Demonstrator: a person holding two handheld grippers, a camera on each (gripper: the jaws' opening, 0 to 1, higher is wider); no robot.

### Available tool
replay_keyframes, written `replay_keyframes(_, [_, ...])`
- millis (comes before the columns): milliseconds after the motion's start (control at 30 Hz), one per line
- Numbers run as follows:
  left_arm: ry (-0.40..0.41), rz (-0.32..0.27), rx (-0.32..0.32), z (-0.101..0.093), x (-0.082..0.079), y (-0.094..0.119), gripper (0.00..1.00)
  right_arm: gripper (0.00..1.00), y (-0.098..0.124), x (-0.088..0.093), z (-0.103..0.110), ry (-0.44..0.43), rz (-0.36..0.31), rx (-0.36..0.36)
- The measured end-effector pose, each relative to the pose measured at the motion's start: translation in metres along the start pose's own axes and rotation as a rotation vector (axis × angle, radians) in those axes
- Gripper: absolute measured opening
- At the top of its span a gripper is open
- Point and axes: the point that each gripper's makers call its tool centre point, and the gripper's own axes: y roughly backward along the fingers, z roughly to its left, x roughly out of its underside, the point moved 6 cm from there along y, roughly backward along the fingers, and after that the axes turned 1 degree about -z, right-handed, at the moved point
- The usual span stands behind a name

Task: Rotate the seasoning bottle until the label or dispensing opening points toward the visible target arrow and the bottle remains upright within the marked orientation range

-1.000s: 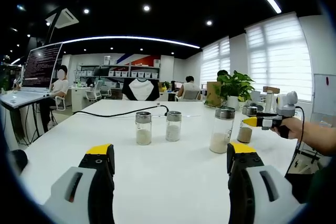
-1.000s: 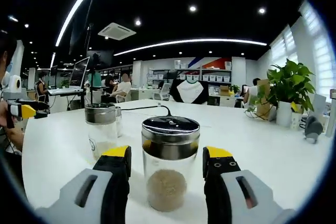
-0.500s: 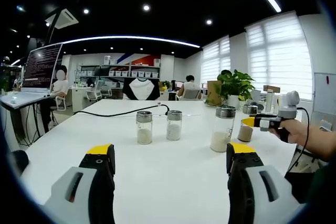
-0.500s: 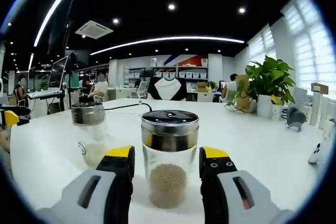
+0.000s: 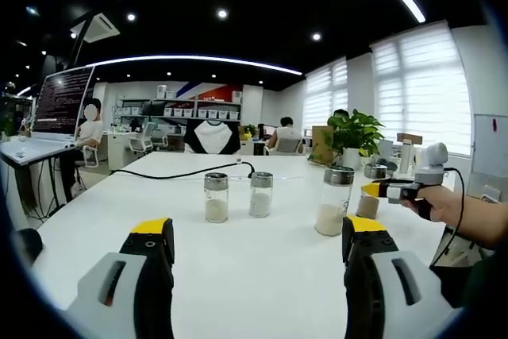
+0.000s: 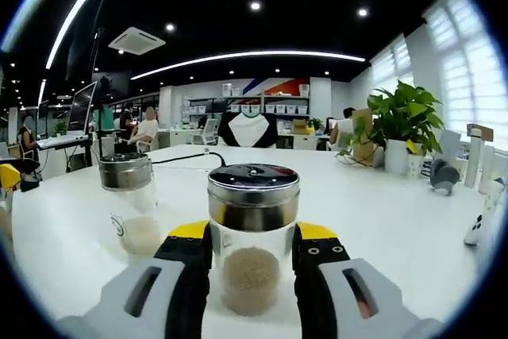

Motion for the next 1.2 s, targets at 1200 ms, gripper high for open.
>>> replay_keyframes(1200, [-0.029,-0.006,0.062,-0.009,0.002,-0.003,0.93,0.38,0.002,-0.001,-0.005,0.030,0.009,-0.199])
